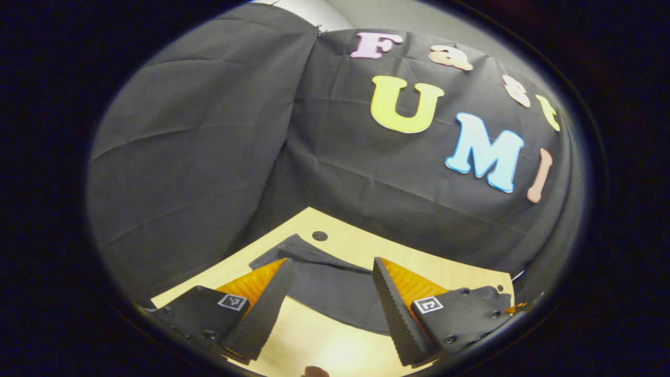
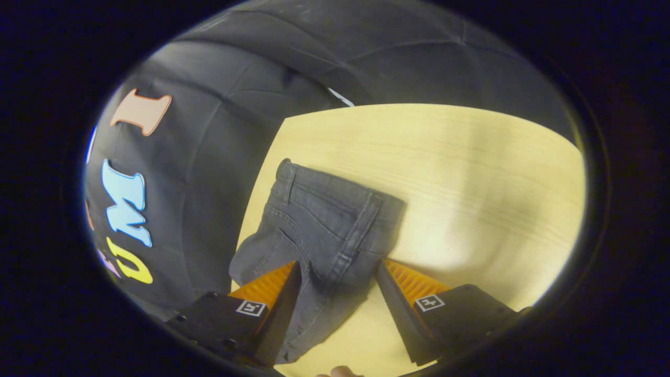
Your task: Grasp the waist and the cuffs of the jeans and fold them to make the two legs overlap; first hold the waist and fold one-third of the jeans toward the cuffs, then hold the cuffs and fold the remaining one-third in the same direction to finish folding.
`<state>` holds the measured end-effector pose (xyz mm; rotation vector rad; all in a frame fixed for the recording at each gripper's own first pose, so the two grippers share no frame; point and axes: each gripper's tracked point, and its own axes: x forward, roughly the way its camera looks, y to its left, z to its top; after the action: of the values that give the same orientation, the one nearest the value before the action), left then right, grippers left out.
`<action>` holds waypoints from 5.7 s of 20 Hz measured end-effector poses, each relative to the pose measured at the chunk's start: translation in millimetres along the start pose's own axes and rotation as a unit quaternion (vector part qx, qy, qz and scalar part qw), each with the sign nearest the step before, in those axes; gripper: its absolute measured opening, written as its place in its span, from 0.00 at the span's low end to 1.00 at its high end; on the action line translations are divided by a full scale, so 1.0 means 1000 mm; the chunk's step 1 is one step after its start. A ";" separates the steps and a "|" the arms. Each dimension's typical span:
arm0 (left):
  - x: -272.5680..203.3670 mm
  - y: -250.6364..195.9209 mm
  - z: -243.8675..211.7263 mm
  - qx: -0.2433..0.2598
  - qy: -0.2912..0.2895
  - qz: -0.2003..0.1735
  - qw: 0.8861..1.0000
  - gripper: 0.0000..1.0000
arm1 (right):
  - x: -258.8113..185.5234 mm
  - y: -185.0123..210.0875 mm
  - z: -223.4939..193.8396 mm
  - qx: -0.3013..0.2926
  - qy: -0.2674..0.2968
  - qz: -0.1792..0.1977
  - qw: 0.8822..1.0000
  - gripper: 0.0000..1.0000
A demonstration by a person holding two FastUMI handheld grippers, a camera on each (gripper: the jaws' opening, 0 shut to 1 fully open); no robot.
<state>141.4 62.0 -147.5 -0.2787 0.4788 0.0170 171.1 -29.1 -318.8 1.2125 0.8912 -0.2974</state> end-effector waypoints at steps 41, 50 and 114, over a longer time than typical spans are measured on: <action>-0.060 -0.008 -0.028 0.013 -0.006 -0.045 0.999 1.00 | -0.124 0.186 -0.255 -0.603 -0.169 0.257 0.736 0.07; -0.071 0.031 -0.085 -0.010 0.050 -0.026 0.998 0.99 | -0.036 0.125 -0.364 -0.660 -0.055 0.244 0.708 0.18; 0.119 -0.070 -0.043 -0.342 0.100 -0.222 0.908 0.08 | -0.213 0.178 -0.161 -0.546 -0.245 0.168 0.783 0.93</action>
<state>233.0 -22.9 -220.4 -1.0853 0.5945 -0.2971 78.6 127.6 -54.5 0.1435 0.2429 0.2040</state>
